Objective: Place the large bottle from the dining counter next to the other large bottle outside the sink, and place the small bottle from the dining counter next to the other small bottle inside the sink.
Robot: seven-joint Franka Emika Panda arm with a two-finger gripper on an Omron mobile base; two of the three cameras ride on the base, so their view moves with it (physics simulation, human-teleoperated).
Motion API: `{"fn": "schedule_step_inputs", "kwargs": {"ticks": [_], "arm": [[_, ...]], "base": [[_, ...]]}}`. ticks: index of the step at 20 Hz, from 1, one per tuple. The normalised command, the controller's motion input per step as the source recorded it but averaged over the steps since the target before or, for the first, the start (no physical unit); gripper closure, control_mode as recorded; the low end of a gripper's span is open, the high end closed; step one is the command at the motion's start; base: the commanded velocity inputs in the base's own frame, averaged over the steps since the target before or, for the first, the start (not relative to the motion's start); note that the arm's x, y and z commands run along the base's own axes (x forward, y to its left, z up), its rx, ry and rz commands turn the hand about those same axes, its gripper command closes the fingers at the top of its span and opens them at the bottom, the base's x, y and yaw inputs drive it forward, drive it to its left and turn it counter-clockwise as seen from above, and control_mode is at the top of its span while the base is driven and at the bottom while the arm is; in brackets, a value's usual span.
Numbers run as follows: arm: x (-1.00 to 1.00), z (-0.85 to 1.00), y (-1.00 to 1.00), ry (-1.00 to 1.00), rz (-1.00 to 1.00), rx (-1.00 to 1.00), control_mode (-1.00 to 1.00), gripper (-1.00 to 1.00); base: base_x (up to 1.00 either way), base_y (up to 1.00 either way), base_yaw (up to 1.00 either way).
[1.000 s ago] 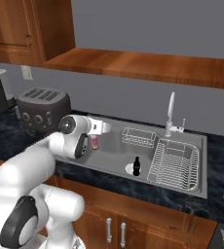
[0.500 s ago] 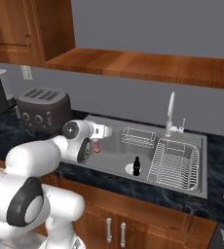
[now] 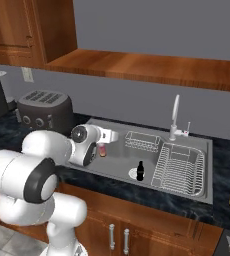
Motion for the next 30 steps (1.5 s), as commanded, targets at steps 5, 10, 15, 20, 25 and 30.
{"fn": "schedule_step_inputs", "kwargs": {"ticks": [5,10,15,20,25,30], "arm": [[0.26,-0.30,-0.06,0.00,0.01,0.02,-1.00,1.00],[0.27,-0.28,-0.05,0.00,0.01,0.00,-1.00,1.00],[0.32,-0.32,-0.06,0.00,0.01,0.00,-1.00,1.00],[0.26,-0.33,-0.03,0.00,0.01,0.00,-1.00,1.00],[0.17,-0.31,-0.04,0.00,0.01,0.00,-1.00,1.00],[0.15,-0.26,-0.04,0.00,0.01,0.00,-1.00,1.00]], "base": [[0.00,0.00,0.00],[0.00,0.00,0.00],[0.00,0.00,0.00],[0.00,0.00,0.00],[0.00,0.00,0.00],[0.00,0.00,0.00]]}}
